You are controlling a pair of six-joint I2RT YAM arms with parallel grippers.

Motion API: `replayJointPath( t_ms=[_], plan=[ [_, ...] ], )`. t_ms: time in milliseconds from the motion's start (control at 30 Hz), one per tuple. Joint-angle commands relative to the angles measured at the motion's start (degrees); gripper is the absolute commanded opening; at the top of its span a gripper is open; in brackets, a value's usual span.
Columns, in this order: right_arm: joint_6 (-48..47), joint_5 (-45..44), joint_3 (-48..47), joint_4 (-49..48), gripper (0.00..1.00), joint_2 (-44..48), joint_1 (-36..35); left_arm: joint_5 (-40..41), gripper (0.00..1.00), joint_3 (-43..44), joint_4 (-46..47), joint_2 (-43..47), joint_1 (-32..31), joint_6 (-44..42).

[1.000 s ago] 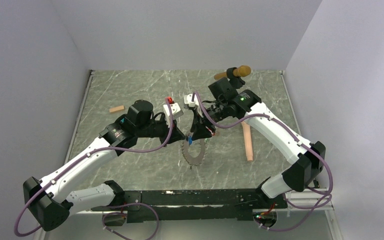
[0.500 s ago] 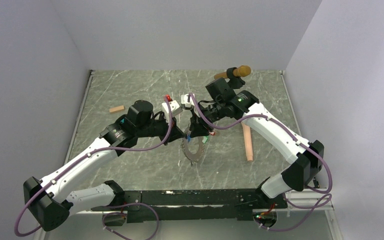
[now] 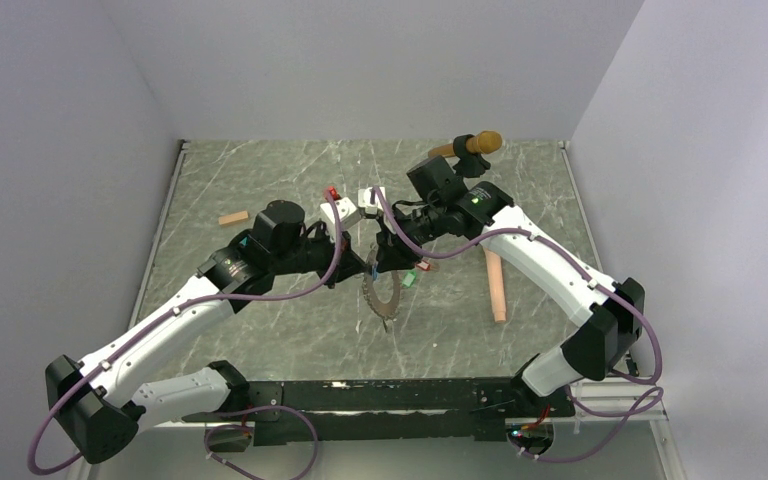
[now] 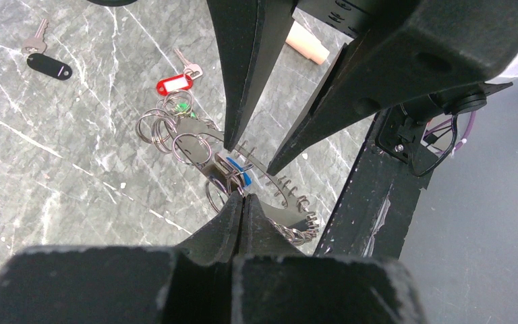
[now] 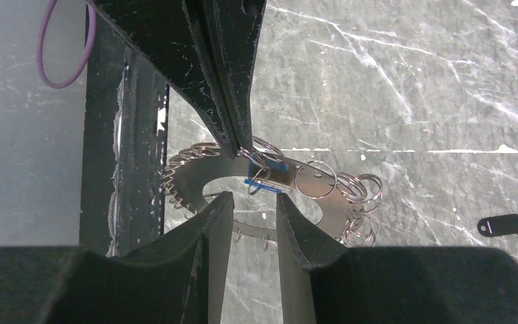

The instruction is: Put the keys on the keyring

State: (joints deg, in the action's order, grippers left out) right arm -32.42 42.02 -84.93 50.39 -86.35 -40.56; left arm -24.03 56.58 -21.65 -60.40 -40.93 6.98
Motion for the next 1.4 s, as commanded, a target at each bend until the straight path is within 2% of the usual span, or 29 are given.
replayJointPath(
  t_ms=[0, 567, 1367],
  plan=[
    [1.5, -0.7, -2.3, -2.1, 0.33, -0.4, -0.8, 0.4, 0.0, 0.4, 4.1, 2.0, 0.3, 1.5],
    [2.0, -1.2, -3.1, -2.5, 0.25, -1.3, -2.0, 0.8, 0.0, 0.6, 4.4, 1.7, 0.5, 2.2],
    [2.6, -2.3, -3.9, -3.2, 0.25, -2.1, -2.8, 0.9, 0.0, 0.0, 5.3, 2.0, 0.6, 3.2]
  ],
)
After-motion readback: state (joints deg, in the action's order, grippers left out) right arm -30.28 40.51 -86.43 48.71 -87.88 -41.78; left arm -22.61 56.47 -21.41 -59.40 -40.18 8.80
